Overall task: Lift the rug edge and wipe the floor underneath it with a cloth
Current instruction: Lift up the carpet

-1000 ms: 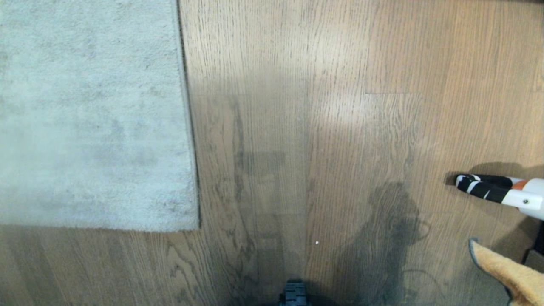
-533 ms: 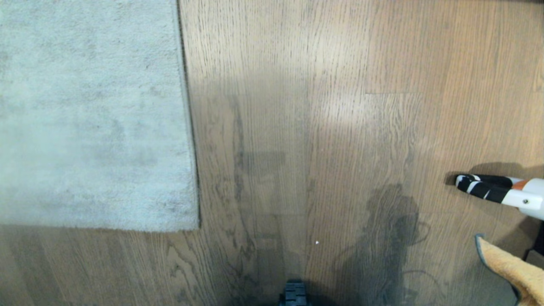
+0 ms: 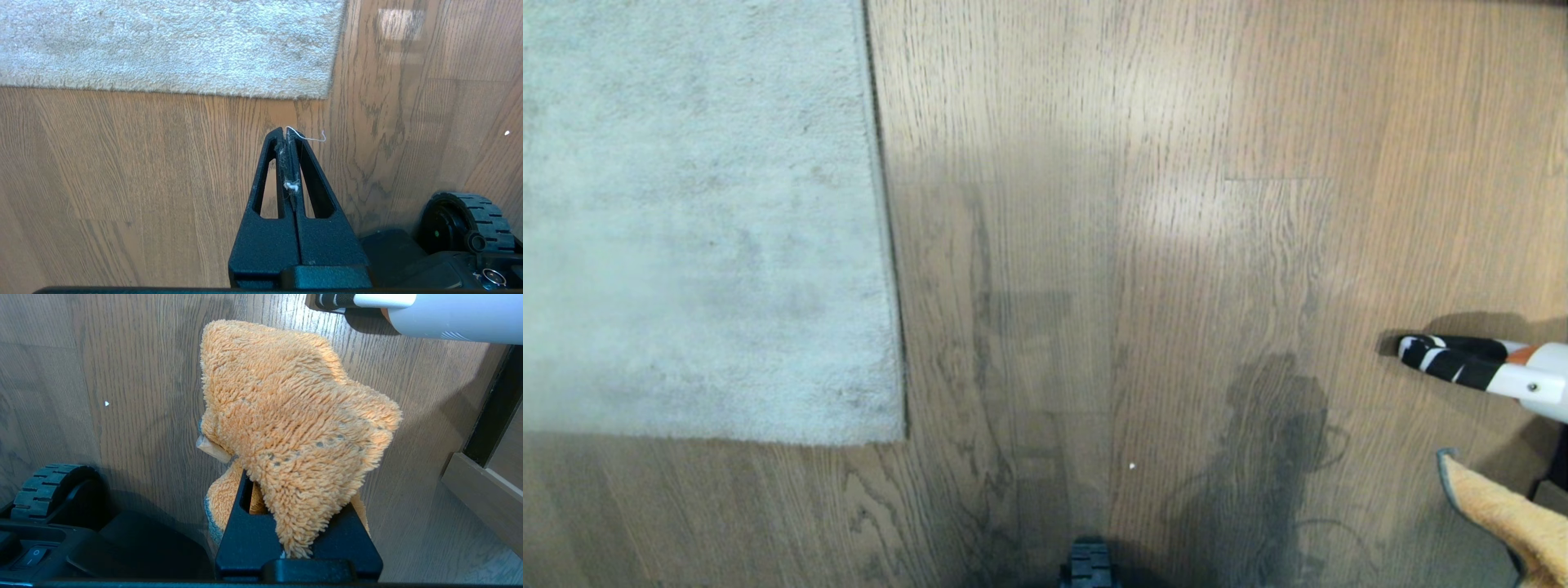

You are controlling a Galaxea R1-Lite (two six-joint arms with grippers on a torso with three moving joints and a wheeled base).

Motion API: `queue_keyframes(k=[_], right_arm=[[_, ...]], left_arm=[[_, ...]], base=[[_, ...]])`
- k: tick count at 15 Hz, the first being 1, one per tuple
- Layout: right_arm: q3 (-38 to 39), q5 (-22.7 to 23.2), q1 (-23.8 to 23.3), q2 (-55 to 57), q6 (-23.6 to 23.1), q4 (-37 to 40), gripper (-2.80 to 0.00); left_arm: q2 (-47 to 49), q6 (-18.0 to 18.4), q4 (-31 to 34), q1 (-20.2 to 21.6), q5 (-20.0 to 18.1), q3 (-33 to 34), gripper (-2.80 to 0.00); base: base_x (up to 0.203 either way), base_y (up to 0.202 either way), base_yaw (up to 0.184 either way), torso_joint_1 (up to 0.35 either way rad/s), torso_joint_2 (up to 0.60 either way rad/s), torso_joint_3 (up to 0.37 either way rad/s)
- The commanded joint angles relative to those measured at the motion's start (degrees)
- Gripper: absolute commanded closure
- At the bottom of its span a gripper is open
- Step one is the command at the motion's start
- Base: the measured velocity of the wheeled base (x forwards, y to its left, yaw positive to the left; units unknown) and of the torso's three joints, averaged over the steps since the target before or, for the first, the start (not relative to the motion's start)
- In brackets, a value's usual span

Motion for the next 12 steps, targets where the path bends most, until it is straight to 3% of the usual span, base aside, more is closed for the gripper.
queue_keyframes(k=[1, 12], right_arm=[[0.00, 0.04, -0.02, 0.21, -0.04, 0.00, 0.00], [0.00, 0.04, -0.02, 0.21, -0.04, 0.00, 0.00]], left_arm=[[0.00, -0.04, -0.08, 0.00, 0.02, 0.00, 0.00], [0.00, -0.04, -0.01, 0.00, 0.02, 0.00, 0.00]], base=[[0.000, 0.000, 0.000, 0.000, 0.00, 0.000], [0.000, 0.000, 0.000, 0.000, 0.00, 0.000]])
